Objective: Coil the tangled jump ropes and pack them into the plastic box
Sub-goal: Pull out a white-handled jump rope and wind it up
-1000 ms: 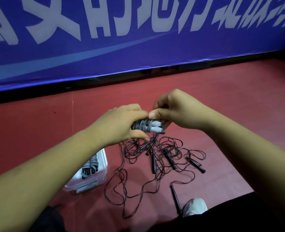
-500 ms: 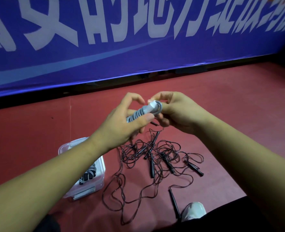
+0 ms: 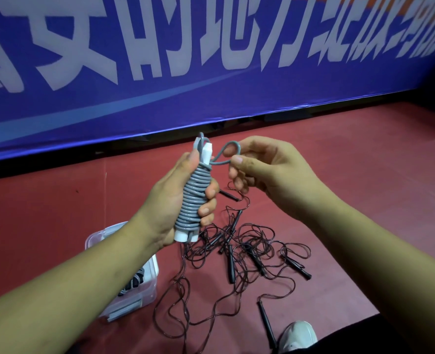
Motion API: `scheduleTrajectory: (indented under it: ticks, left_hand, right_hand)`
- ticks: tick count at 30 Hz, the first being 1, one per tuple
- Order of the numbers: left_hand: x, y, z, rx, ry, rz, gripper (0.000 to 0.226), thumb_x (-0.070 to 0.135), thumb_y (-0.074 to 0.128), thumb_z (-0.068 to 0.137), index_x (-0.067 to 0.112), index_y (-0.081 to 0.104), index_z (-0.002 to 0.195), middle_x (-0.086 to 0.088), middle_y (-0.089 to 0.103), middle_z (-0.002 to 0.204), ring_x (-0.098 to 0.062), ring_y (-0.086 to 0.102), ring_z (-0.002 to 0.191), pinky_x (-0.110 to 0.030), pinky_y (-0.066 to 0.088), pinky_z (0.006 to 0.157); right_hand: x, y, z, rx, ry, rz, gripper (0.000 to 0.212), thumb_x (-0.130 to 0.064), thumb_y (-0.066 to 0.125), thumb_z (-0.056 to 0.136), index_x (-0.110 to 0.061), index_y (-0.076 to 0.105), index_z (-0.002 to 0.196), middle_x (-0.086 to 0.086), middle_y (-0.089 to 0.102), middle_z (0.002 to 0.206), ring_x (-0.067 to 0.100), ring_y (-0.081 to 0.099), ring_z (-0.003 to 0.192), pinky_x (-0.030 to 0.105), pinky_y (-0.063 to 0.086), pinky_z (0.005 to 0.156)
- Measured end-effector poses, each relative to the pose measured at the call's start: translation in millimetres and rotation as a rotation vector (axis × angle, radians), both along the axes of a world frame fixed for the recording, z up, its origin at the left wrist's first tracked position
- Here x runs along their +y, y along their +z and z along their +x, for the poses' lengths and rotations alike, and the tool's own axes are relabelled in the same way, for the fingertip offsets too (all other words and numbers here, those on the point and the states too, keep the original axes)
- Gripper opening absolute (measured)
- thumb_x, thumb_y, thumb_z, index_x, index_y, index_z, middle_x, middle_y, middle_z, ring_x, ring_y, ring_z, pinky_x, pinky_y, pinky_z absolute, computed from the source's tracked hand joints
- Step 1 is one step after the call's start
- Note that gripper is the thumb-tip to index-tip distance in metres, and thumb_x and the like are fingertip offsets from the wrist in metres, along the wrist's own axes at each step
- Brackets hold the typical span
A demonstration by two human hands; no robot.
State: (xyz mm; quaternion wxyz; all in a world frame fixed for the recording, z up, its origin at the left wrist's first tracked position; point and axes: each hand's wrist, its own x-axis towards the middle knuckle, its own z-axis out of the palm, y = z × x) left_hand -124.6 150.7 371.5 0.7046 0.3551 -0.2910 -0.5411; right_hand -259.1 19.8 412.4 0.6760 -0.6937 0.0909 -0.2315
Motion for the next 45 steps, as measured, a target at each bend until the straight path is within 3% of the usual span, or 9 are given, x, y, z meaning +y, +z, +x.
scheduleTrajectory:
  ticks: [3, 8, 11, 16, 24, 31, 38, 41, 45]
  left_hand:
    - [-1, -3, -5, 0.042, -0.052, 0.008, 0.054, 0.053, 0.052, 0.091, 0.022, 0.046, 0.135, -0.004, 0.048, 0.066, -0.014, 0.043, 0.042, -0.023, 0.042, 0.041]
    - [-3, -6, -9, 0.073, -0.072, 0.024, 0.038, 0.054, 0.051, 0.093, 0.02, 0.054, 0.109, -0.004, 0.048, 0.067, -0.013, 0.042, 0.043, -0.023, 0.043, 0.041]
    - [-3, -8, -6, 0.076, -0.049, 0.055, 0.04, 0.052, 0.054, 0.091, 0.021, 0.052, 0.115, -0.005, 0.048, 0.068, -0.014, 0.043, 0.043, -0.024, 0.042, 0.041]
    - [-2, -11, -6, 0.043, -0.024, 0.09, 0.043, 0.048, 0.063, 0.087, 0.026, 0.045, 0.118, -0.007, 0.049, 0.067, -0.017, 0.044, 0.042, -0.024, 0.043, 0.041]
    - [1, -7, -7, -0.066, 0.009, 0.099, 0.032, 0.043, 0.064, 0.087, 0.028, 0.043, 0.106, -0.01, 0.049, 0.067, -0.019, 0.043, 0.042, -0.024, 0.042, 0.042]
    - [0, -8, -5, -0.126, 0.045, 0.143, 0.029, 0.043, 0.066, 0.084, 0.024, 0.047, 0.093, -0.012, 0.05, 0.068, -0.019, 0.042, 0.044, -0.025, 0.041, 0.045]
    - [-3, -7, -5, -0.218, 0.132, 0.218, 0.019, 0.036, 0.058, 0.093, 0.021, 0.047, 0.095, -0.012, 0.051, 0.066, -0.019, 0.043, 0.044, -0.025, 0.038, 0.046]
    - [-3, -6, -5, -0.218, 0.115, 0.221, 0.022, 0.039, 0.063, 0.084, 0.024, 0.048, 0.087, -0.011, 0.05, 0.065, -0.019, 0.042, 0.043, -0.024, 0.039, 0.045]
    - [-1, -6, -2, -0.276, 0.088, 0.257, 0.021, 0.035, 0.063, 0.087, 0.02, 0.049, 0.092, -0.012, 0.052, 0.065, -0.02, 0.043, 0.044, -0.024, 0.039, 0.043]
  right_hand:
    - [4, -2, 5, -0.016, -0.118, -0.159, 0.014, -0.004, 0.066, 0.092, -0.001, 0.068, 0.105, 0.005, 0.07, 0.082, 0.019, 0.063, 0.069, 0.04, 0.051, 0.061]
    - [11, -1, 12, -0.105, -0.215, -0.123, 0.022, 0.006, 0.069, 0.086, 0.007, 0.058, 0.106, 0.023, 0.067, 0.085, 0.024, 0.065, 0.068, 0.033, 0.054, 0.064]
    - [12, -2, 14, -0.13, -0.262, -0.069, 0.025, 0.008, 0.073, 0.081, 0.001, 0.061, 0.102, 0.011, 0.07, 0.079, 0.018, 0.066, 0.064, 0.026, 0.055, 0.064]
    - [14, -5, 14, -0.037, -0.291, -0.289, 0.019, -0.002, 0.076, 0.083, -0.013, 0.073, 0.098, -0.007, 0.071, 0.07, 0.006, 0.065, 0.062, 0.018, 0.05, 0.063]
    - [10, 0, 11, -0.013, -0.237, -0.27, 0.01, 0.003, 0.073, 0.085, 0.005, 0.069, 0.094, -0.002, 0.064, 0.058, 0.017, 0.059, 0.05, 0.027, 0.05, 0.052]
    - [11, -3, 9, 0.03, -0.231, -0.397, 0.007, 0.004, 0.072, 0.085, 0.003, 0.07, 0.091, -0.004, 0.066, 0.07, 0.014, 0.069, 0.06, 0.023, 0.054, 0.06]
    - [20, -8, 15, 0.058, -0.369, -0.443, 0.015, -0.013, 0.077, 0.084, -0.011, 0.067, 0.096, 0.004, 0.072, 0.076, 0.019, 0.072, 0.069, 0.043, 0.06, 0.069]
    - [20, -8, 16, 0.012, -0.342, -0.476, 0.027, -0.004, 0.068, 0.088, -0.017, 0.066, 0.111, 0.0, 0.067, 0.078, 0.016, 0.071, 0.067, 0.036, 0.06, 0.068]
    - [18, -8, 15, 0.076, -0.34, -0.592, 0.02, -0.002, 0.065, 0.089, -0.013, 0.076, 0.1, 0.002, 0.069, 0.089, 0.012, 0.071, 0.076, 0.031, 0.061, 0.072]
